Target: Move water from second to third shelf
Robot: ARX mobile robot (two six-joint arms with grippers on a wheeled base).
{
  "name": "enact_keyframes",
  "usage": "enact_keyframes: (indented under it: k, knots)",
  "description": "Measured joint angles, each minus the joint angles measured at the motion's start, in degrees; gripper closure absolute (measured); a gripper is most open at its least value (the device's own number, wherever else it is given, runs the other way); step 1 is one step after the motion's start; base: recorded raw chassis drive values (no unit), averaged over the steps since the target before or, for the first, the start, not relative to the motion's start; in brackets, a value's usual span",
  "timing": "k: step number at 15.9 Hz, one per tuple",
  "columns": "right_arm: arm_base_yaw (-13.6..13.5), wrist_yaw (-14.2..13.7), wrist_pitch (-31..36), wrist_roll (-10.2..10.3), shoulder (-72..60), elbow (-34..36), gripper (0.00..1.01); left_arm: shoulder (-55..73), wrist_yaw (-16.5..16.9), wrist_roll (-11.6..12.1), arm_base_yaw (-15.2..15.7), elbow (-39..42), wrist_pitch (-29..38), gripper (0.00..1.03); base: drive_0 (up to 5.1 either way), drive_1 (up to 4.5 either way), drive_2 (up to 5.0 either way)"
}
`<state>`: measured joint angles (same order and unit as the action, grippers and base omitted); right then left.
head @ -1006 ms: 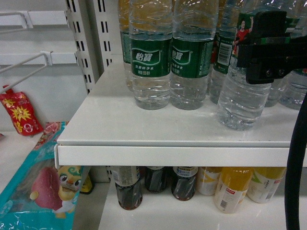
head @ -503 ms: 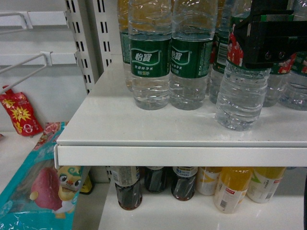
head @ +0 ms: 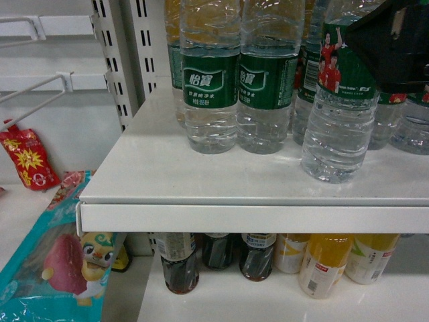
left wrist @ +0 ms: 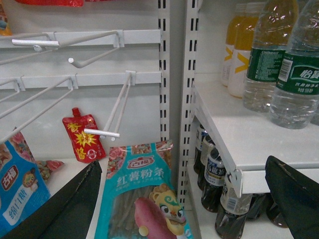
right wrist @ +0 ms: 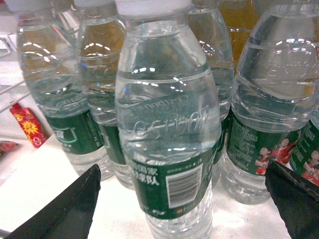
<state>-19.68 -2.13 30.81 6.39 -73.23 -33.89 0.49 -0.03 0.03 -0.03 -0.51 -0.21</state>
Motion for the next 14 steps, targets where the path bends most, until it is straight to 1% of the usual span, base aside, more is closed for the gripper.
enact_keyframes:
  k: [1,3,6,7,8,9,10,11,12,13,14]
  knots:
    - [0.2,0.8,-0.9,0.1,1.7,0.9,0.03,0.0,0.0,0.0,0.0,0.0,0.0,0.05,0.0,0.0,0.0]
    - [0.7,0.9,-3.0,0.7,5.9,3.2,0.03,0.0,0.0,0.0,0.0,0.0,0.0,0.05,0.0,0.0,0.0]
    - [2.6,1.4,-6.2,1.8,16.7,8.9,0.03,0.0,0.0,0.0,0.0,0.0,0.0,0.05,0.0,0.0,0.0]
    - [2.7,-1.6,-4.8,1.8,21.0,11.8,0.06,0.0,0.0,0.0,0.0,0.0,0.0,0.05,0.0,0.0,0.0]
    - [3.5,-9.7,-3.3,-1.7,27.4,16.2,0.2,0.0,0.0,0.0,0.0,0.0,0.0,0.05,0.0,0.0,0.0]
    - [6.9,-10.1,-6.6,-3.8,33.9,20.5,0.33,0.0,0.0,0.0,0.0,0.0,0.0,0.05,0.0,0.0,0.0]
    - [11.6,-6.4,-7.3,-4.9,39.9,25.2,0.48,0.0,0.0,0.0,0.0,0.0,0.0,0.05,0.0,0.0,0.0]
    - [18.3,0.4,-2.3,-5.4,40.8,28.4,0.63,0.0,0.0,0.0,0.0,0.0,0.0,0.05,0.0,0.0,0.0]
    - [20.1,1.0,-4.0,-5.6,41.7,30.0,0.77,0.0,0.0,0.0,0.0,0.0,0.0,0.05,0.0,0.0,0.0]
    - [19.9,2.1,-4.9,-5.9,42.8,30.8,0.87,0.0,0.0,0.0,0.0,0.0,0.0,0.05,0.0,0.0,0.0]
    - [19.7,2.1,-5.9,-6.0,44.6,31.2,0.98,0.0,0.0,0.0,0.0,0.0,0.0,0.05,0.0,0.0,0.0]
